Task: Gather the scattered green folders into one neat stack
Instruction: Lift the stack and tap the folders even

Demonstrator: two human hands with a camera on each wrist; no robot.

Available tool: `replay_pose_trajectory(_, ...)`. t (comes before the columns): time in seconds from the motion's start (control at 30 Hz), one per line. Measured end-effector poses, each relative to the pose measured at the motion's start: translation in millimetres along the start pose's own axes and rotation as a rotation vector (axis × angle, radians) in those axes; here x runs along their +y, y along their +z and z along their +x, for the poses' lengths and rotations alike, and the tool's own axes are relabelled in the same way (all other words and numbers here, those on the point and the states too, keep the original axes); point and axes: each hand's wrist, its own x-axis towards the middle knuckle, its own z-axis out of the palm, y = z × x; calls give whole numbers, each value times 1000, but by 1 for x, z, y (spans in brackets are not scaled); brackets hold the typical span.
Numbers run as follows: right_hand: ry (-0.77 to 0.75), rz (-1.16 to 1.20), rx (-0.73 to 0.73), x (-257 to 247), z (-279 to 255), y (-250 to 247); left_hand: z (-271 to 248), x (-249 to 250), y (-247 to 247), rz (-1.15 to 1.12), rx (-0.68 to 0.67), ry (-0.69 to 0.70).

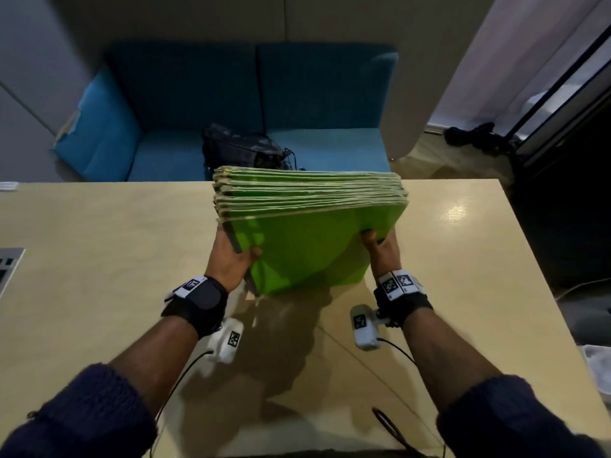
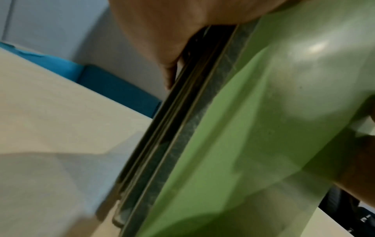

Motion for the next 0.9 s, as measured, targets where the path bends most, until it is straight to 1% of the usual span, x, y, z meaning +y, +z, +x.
replay_pose_trajectory(0.07,34,-1,57,0,3,5,3,6,5,2,50,-4)
replay_pose_trajectory(0.1,57,0,78,0,4,5,5,9,9,-27,66,24)
replay_pose_trajectory(0.17,108,-49,133,-3,6,1,9,19,22,-112,95,15)
replay_pose_trajectory(0.23,209,-122,163,-6,8,-17,10,26,42,-257,134,-98)
replay_pose_trajectory(0.27,274,-184,179,-5,10,-30,7,30,54,-279,137,-172)
replay_pose_trajectory(0.3,340,-260,195,-1,12,-48,6,27,68,-191,94,-212)
replay_pose_trajectory(0.33,405,-330,204,2,13,-67,0,27,84,-54,8,-230)
replay_pose_trajectory(0.37,469,-393,211,5,15,-88,-5,26,101,30,-53,-254)
replay_pose_trajectory(0.4,531,-449,204,9,16,-110,-11,27,118,64,-103,-317)
replay_pose_trajectory(0.47,654,-586,175,15,14,-152,-24,24,157,101,-195,-470)
replay_pose_trajectory(0.5,707,-647,165,17,11,-173,-33,24,176,108,-261,-523)
replay_pose_trajectory(0.57,783,-735,156,20,2,-211,-49,20,209,53,-361,-584)
replay_pose_trajectory(0.67,848,-799,157,30,-12,-259,-70,13,251,-8,-485,-652)
replay_pose_trajectory(0.7,868,-832,143,36,-15,-272,-76,16,262,-13,-501,-680)
replay_pose_trajectory(0.8,882,-900,62,49,-20,-297,-84,9,292,6,-479,-769)
replay_pose_trajectory(0.9,967,-885,105,72,-18,-311,-90,11,314,117,-459,-787)
